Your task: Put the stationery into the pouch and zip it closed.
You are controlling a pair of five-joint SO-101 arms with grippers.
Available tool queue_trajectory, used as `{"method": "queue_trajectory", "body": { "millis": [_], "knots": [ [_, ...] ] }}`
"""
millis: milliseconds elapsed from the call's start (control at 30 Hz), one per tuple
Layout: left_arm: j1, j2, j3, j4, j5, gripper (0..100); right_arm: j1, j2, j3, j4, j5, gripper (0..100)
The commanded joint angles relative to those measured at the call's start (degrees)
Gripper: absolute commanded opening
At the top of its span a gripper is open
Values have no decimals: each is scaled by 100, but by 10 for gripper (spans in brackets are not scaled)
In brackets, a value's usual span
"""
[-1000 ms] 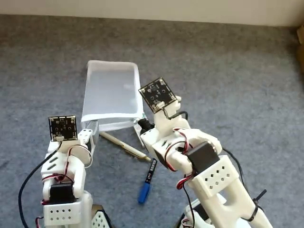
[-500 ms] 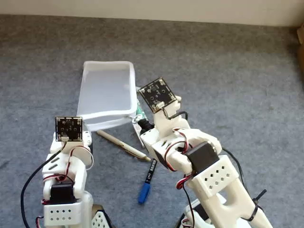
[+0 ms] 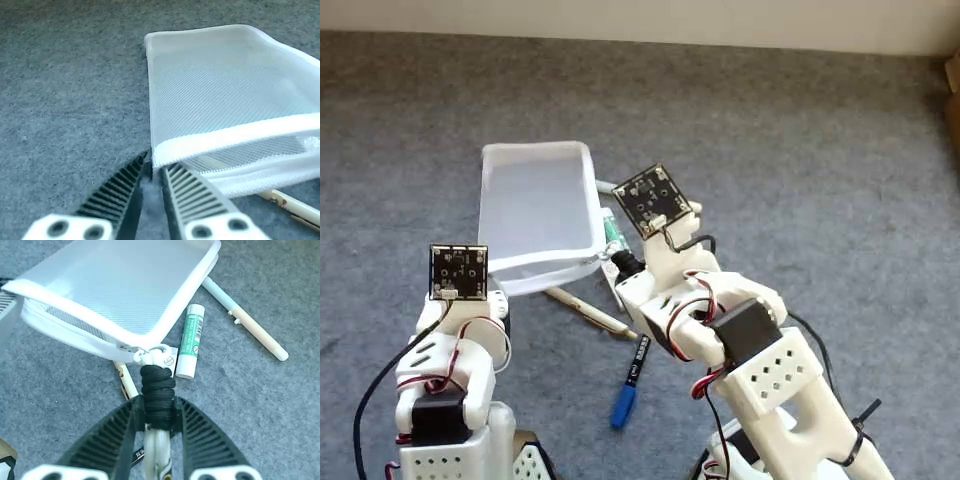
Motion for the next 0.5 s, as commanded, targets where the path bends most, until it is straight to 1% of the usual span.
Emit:
{"method": "queue_trajectory", "body": {
  "millis": [0,67,300,467],
  "knots": [
    [-84,-57,-426,79,-53,7,-57,-180,-13,-215,70,193],
    [-84,-57,-426,79,-53,7,-31,-180,-13,-251,70,236],
    [-92,-48,-532,132,-53,7,-31,-180,-13,-268,70,238],
    [-92,-48,-1077,721,-44,7,-22,-171,-13,-277,70,238]
  ]
}}
